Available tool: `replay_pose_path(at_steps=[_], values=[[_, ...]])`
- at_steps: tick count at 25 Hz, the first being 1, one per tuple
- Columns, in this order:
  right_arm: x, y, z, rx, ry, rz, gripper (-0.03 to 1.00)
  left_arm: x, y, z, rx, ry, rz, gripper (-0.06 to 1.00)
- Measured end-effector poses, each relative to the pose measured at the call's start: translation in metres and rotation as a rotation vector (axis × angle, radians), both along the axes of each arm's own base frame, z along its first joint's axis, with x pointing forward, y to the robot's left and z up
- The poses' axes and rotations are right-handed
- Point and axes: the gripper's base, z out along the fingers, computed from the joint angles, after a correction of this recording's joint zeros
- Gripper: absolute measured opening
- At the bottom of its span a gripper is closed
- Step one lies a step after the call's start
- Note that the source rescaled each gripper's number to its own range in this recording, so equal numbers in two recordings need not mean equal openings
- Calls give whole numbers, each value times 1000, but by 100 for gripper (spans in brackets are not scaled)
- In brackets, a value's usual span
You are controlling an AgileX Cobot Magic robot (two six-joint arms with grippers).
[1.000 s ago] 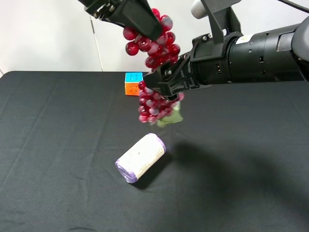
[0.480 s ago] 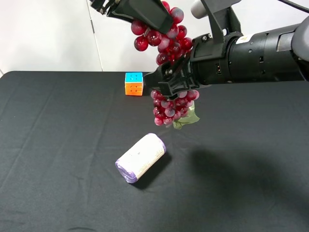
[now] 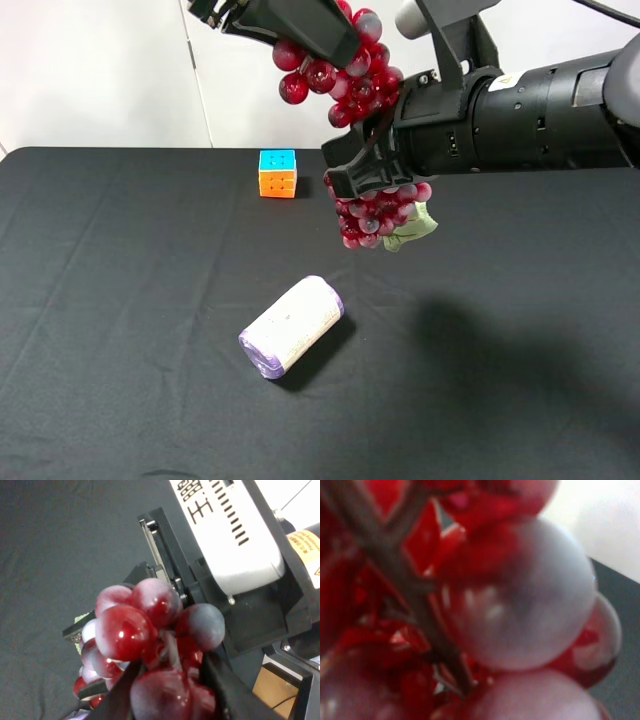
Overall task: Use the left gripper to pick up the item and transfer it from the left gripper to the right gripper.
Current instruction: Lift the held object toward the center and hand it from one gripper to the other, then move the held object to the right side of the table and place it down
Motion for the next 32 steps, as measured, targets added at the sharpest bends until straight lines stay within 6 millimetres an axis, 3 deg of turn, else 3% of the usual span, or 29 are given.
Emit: replay_pose_path(at_steps=[5,6,7,8,11,13,17,28,32], values=[[0,0,0,0,0,0,2,3,1,-1,20,-21,21,1],[0,0,0,0,0,0,2,4,2,-2,30,-26,31,8],[0,0,0,0,0,0,2,4,3,-2,42,-28,40,18],[0,0,0,0,0,0,2,5,4,-3,52,-22,56,36],[0,0,0,0,1,0,2,6,5,-5,60,32,116,79],[0,0,0,0,2,0,2,6,5,-5,55,73,150,92],[0,0,0,12,12,-9,2,7,7,-6,70,74,163,99],[0,0,0,26,25,-19,2,7,10,-8,112,77,182,100],[0,0,0,33,32,-24,2,6,19,-4,168,44,239,100]])
